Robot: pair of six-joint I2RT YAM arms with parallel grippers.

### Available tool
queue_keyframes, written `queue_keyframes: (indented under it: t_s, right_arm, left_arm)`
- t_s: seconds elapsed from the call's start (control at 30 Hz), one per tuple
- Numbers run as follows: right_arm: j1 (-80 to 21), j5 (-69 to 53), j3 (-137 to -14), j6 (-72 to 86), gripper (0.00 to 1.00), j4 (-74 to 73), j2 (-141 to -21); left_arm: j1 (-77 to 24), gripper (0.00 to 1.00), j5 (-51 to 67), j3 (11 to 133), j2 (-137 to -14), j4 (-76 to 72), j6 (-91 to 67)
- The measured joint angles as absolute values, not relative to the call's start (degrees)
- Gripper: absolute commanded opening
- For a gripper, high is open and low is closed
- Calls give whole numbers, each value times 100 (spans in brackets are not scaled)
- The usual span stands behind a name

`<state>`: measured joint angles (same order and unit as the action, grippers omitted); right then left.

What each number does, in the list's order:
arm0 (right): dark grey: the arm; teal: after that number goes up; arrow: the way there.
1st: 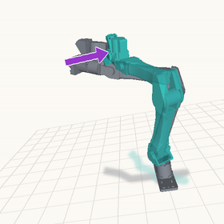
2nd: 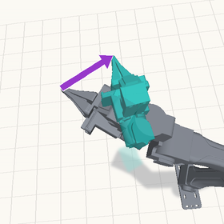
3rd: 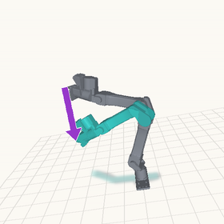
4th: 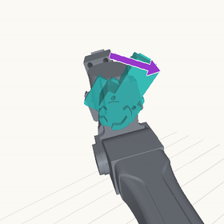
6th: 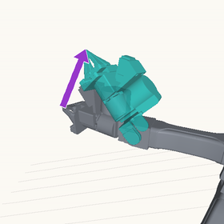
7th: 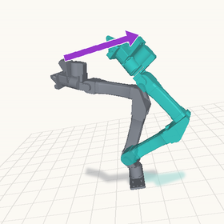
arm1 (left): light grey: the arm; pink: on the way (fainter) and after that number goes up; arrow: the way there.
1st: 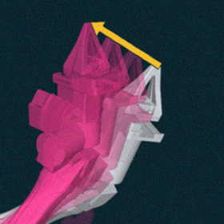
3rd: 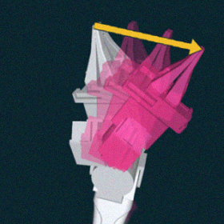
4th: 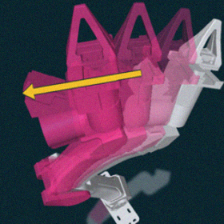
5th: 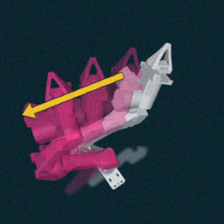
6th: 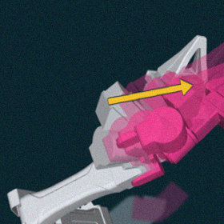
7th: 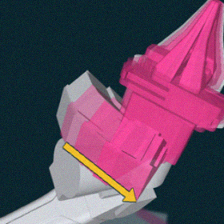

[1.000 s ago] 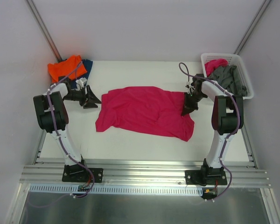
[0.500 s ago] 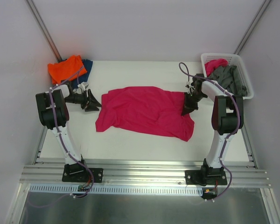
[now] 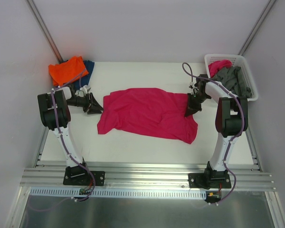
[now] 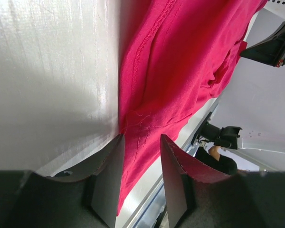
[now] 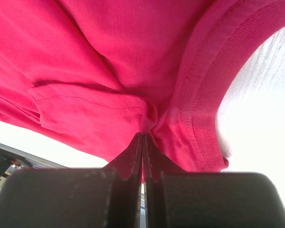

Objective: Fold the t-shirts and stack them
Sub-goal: Flatten the tshirt out

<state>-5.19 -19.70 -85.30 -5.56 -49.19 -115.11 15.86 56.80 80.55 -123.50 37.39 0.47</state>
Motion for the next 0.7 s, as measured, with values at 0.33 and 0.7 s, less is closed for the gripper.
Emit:
queue_keyframes:
  t_s: [0.33, 0.7]
  right_arm:
    - [-519, -1968, -8530, -554, 1, -4912, -11511]
    - [-519, -1935, -8530, -554, 0, -4910, -11511]
  left_arm:
    - [1568, 34, 5699, 8108, -12401, 3736, 45]
    - [1341, 13, 5714, 8132, -12584, 3736, -1]
